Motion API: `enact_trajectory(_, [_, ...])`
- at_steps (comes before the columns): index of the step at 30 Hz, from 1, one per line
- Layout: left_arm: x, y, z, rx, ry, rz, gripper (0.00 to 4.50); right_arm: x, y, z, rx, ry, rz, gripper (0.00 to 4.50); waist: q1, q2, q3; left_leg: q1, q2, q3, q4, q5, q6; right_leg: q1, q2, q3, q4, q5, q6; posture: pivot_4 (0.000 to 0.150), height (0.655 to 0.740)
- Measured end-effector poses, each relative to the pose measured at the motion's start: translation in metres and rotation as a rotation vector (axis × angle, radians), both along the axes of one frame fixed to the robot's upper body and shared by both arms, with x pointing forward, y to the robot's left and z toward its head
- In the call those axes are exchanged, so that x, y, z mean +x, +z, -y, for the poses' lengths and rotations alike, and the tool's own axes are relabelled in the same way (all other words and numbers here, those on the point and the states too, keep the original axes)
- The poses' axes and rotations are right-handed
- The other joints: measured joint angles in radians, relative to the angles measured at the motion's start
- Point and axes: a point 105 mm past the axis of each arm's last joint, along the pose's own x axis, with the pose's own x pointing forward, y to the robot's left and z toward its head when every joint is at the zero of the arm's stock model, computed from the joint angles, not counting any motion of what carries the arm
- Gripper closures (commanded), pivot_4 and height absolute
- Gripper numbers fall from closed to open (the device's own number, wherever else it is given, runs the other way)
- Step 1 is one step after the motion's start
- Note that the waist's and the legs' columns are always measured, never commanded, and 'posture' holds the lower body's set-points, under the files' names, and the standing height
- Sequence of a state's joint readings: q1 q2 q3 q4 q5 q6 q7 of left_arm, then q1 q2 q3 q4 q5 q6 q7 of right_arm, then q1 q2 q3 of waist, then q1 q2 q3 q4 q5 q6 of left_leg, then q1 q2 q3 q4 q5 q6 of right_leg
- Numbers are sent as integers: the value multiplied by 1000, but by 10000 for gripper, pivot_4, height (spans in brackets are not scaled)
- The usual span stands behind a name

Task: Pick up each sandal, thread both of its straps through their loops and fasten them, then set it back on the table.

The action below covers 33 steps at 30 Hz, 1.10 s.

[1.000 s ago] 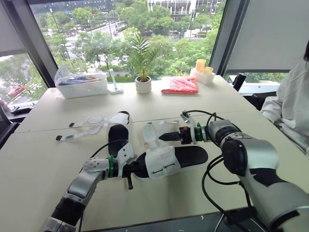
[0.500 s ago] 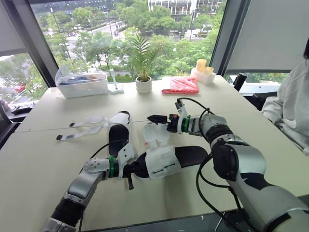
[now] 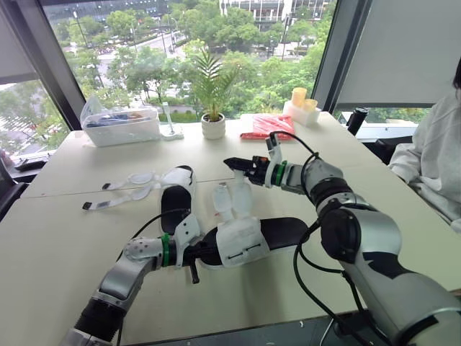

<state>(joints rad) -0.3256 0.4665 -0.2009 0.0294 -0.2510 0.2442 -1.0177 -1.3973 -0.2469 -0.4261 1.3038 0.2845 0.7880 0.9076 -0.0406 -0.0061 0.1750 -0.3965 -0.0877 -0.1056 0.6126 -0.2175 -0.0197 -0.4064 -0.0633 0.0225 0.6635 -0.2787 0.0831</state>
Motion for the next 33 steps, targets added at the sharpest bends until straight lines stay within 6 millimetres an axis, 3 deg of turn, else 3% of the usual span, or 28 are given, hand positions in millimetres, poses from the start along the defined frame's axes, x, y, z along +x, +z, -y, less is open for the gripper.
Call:
enact_trajectory(1, [0,0,0,0,0,-1,45000,-1,3,1,5,8,8,44445,0,0,0,0,0,0,0,0,0,0,0,0,0,0,0,1500,7400])
enact_trajectory(9, [-1,0,3,-9,-6,-5,45000,-15,32,-3,-6,144,78,44445,2,0,0,-4,0,0,1,0,0,-4,0,0,0,0,0,1500,7400])
enact_trajectory(13, [-1,1,6,-16,-16,-4,45000,-37,38,7,-108,250,276,44445,9,-1,-1,-13,0,-3,4,0,0,-10,0,-3,0,0,0,1500,7400])
enact_trajectory(16, [-3,1,9,-17,-28,-4,45000,-80,18,17,-205,365,452,44445,22,-1,-1,-14,0,-4,4,-1,1,-11,0,-3,0,0,1,1500,7400])
enact_trajectory(20, [-2,1,8,-15,-26,-4,45000,-132,-19,23,-316,508,541,44445,26,-1,-1,-13,0,-3,4,-1,1,-11,0,-3,0,0,1,1500,7400])
enact_trajectory(24, [-2,-1,7,-14,-26,-11,45000,-164,-42,33,-404,607,603,44445,27,-1,-1,-10,0,-3,6,-1,1,-6,0,-4,-1,0,1,1500,7400])
enact_trajectory(27, [-4,-1,8,-14,-38,-17,45000,-179,-57,40,-493,693,638,36212,29,-1,-1,-11,0,-4,6,-1,1,-5,-1,-5,-2,0,1,1500,7400])
enact_trajectory(33, [-4,-1,9,-12,-47,-20,45000,-193,-68,53,-637,810,722,5263,32,-1,-1,-11,0,-5,8,-1,2,-4,-1,-7,-2,0,1,1500,7400])
